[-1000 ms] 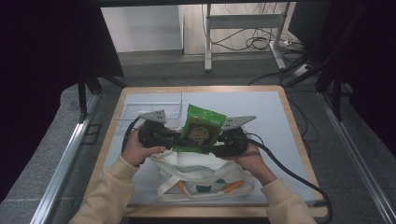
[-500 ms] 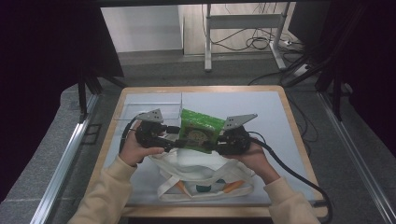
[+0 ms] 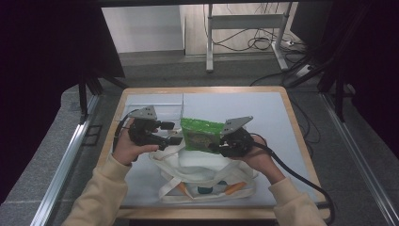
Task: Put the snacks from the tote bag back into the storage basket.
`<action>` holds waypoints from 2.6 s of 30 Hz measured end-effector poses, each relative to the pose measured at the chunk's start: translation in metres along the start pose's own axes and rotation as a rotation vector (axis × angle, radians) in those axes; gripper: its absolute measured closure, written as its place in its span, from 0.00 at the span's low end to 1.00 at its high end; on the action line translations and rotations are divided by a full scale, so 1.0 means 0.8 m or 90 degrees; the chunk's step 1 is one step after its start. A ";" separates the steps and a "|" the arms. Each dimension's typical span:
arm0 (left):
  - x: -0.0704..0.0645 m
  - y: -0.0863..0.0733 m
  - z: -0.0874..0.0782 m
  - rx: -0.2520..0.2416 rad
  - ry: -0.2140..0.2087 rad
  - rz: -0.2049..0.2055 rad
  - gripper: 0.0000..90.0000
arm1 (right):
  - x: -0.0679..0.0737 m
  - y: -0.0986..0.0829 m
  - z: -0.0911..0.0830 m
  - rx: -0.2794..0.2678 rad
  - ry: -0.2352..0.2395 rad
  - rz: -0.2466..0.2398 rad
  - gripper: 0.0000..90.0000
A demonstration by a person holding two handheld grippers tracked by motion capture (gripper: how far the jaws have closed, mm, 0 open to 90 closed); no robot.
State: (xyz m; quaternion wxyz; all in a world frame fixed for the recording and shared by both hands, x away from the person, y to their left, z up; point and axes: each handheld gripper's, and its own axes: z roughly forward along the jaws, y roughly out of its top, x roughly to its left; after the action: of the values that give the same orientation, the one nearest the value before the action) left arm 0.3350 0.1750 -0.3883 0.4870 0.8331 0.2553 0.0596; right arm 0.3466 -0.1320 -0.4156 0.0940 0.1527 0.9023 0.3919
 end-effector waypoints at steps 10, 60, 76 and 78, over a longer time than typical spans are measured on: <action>0.005 0.026 -0.010 0.024 -0.002 0.029 0.33 | 0.000 0.009 0.009 0.047 0.009 -0.035 0.80; -0.002 0.023 0.010 0.144 -0.056 0.116 0.83 | 0.007 0.015 0.007 0.038 0.023 -0.012 0.39; 0.009 0.020 -0.009 0.121 -0.044 0.087 0.83 | 0.013 -0.013 -0.029 0.013 -0.023 0.082 0.32; 0.009 0.021 -0.010 0.116 -0.041 0.085 0.83 | 0.013 -0.017 -0.029 0.019 -0.029 0.085 0.32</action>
State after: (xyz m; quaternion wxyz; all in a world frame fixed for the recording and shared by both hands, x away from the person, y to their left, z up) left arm 0.3445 0.1783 -0.3707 0.4123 0.8905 0.1876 0.0417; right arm 0.3276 -0.1529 -0.4104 0.0863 0.2228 0.8935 0.3801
